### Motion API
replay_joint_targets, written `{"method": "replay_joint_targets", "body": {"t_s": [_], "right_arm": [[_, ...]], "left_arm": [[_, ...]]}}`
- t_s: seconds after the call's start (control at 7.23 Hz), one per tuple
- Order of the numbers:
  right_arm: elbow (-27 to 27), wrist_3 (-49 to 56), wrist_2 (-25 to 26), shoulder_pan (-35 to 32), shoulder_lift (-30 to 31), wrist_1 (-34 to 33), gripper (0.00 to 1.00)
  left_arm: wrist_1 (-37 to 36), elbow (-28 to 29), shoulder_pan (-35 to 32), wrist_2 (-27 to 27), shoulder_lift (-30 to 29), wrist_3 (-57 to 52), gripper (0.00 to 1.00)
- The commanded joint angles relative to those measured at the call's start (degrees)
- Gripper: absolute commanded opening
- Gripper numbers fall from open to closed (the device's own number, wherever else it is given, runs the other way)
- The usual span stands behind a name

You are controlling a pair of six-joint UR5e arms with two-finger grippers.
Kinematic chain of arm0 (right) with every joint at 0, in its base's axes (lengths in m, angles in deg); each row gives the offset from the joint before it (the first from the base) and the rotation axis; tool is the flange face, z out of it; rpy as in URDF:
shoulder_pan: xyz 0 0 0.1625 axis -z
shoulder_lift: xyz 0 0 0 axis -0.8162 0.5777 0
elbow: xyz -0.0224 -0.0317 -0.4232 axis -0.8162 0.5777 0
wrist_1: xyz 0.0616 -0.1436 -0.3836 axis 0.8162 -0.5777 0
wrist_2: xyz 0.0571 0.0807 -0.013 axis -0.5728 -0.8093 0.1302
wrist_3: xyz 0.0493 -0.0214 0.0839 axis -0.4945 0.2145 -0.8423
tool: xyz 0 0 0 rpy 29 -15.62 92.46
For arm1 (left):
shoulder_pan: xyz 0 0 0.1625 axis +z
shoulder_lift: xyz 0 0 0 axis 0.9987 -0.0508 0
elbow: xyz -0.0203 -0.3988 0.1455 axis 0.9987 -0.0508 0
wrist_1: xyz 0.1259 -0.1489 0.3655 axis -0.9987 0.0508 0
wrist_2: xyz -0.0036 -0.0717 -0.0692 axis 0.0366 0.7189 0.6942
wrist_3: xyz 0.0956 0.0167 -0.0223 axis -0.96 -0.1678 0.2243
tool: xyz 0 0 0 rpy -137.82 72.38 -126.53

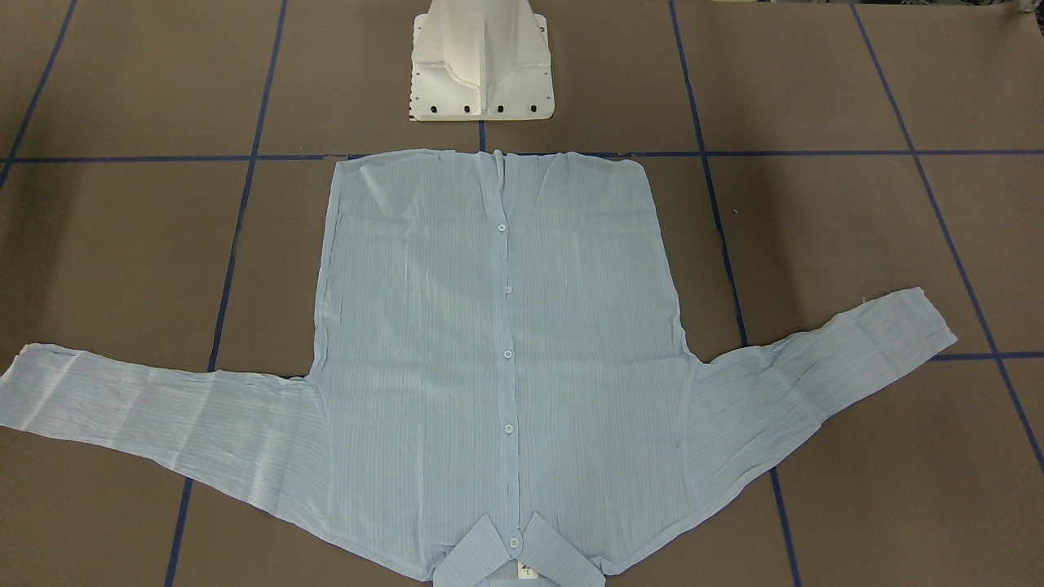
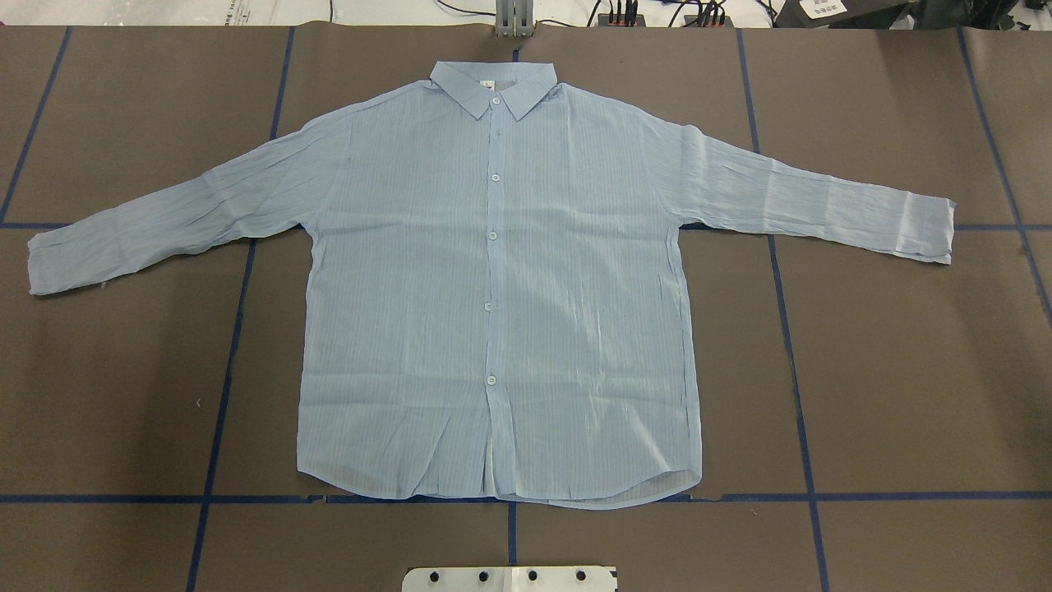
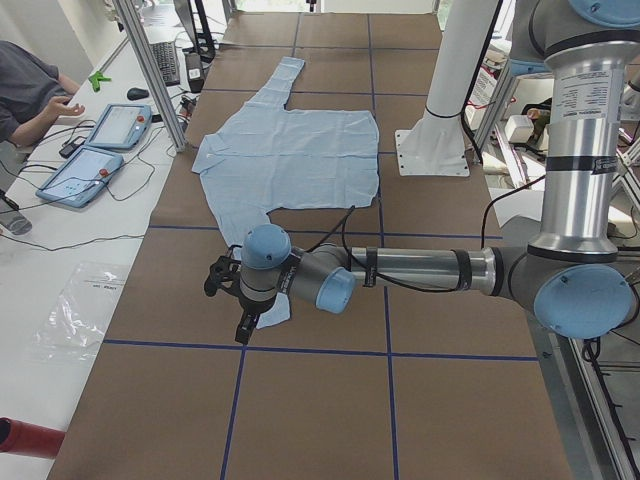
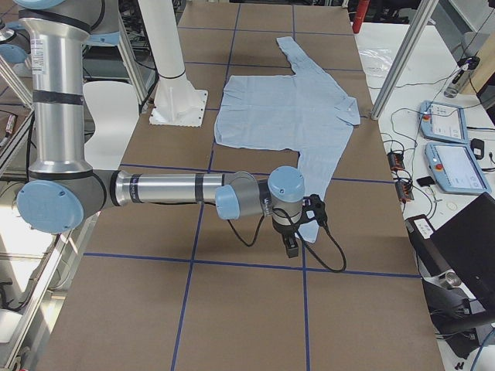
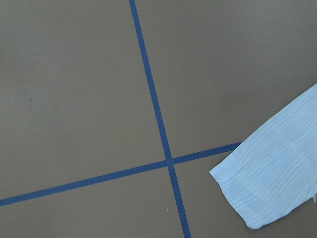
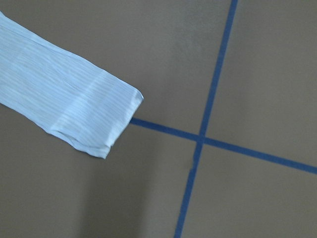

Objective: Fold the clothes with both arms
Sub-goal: 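Move the right gripper toward the cuff of the sleeve nearest it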

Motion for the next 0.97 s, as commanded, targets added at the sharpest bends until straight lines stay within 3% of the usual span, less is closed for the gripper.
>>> {"method": "replay_joint_targets", "body": {"t_s": [0.0,0.14,0.28,0.42,0.83], "right_arm": [[10.97,-12.96,-0.15,8.64,-5.27,16.11,1.0],[15.13,-24.77,0.46,12.25,-7.12,23.86,1.0],[16.73,-28.28,4.03,14.72,-7.22,27.67,1.0],[18.4,-28.32,7.02,17.09,-7.14,29.37,1.0],[22.19,-28.23,7.14,18.52,-7.49,29.21,0.99]], "left_arm": [[2.18,3.62,0.16,0.02,-3.17,0.02,1.0],[2.18,3.72,0.16,0.02,-3.18,-0.07,1.0],[2.18,3.54,0.16,0.02,-3.18,-0.15,1.0],[2.18,3.46,0.16,0.02,-3.35,-0.07,1.0],[3.67,3.28,0.16,0.02,-3.53,0.02,1.0]]}}
